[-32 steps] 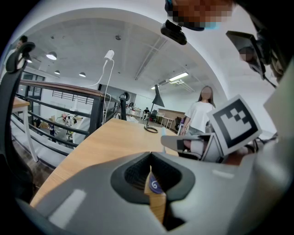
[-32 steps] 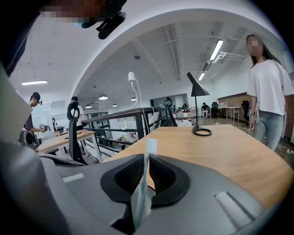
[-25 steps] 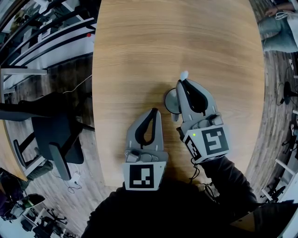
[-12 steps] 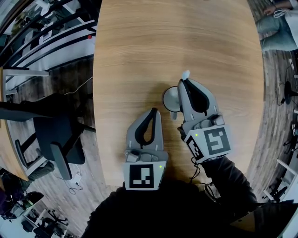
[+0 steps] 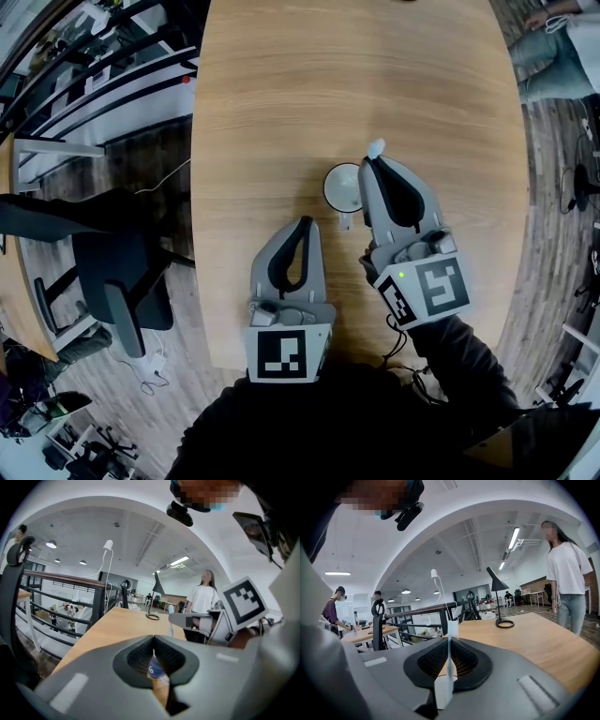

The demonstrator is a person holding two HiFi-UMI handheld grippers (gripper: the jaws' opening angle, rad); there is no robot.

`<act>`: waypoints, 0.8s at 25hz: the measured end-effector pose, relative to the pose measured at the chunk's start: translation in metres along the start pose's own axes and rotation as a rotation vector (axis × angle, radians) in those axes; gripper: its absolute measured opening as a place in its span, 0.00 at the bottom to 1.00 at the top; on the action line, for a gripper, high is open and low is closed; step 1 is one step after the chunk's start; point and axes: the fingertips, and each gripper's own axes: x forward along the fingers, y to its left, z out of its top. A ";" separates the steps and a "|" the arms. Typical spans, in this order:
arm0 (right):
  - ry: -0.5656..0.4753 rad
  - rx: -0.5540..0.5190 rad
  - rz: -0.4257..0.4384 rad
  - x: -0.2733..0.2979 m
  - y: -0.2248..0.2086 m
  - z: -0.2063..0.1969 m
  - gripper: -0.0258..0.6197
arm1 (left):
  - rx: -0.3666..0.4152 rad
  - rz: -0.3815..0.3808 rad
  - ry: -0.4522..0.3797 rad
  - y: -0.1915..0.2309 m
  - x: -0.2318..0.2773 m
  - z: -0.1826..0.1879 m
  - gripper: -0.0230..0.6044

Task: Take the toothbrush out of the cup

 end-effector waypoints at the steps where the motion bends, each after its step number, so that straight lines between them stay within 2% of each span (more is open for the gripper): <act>1: -0.007 0.000 0.001 -0.003 0.001 0.002 0.07 | 0.001 0.000 -0.002 -0.002 -0.003 0.000 0.05; 9: -0.072 -0.012 0.005 -0.031 0.013 0.020 0.07 | 0.019 -0.006 -0.034 -0.012 -0.025 0.006 0.05; 20: -0.187 -0.056 0.006 -0.086 0.030 0.073 0.07 | 0.052 -0.039 -0.109 -0.039 -0.065 0.035 0.05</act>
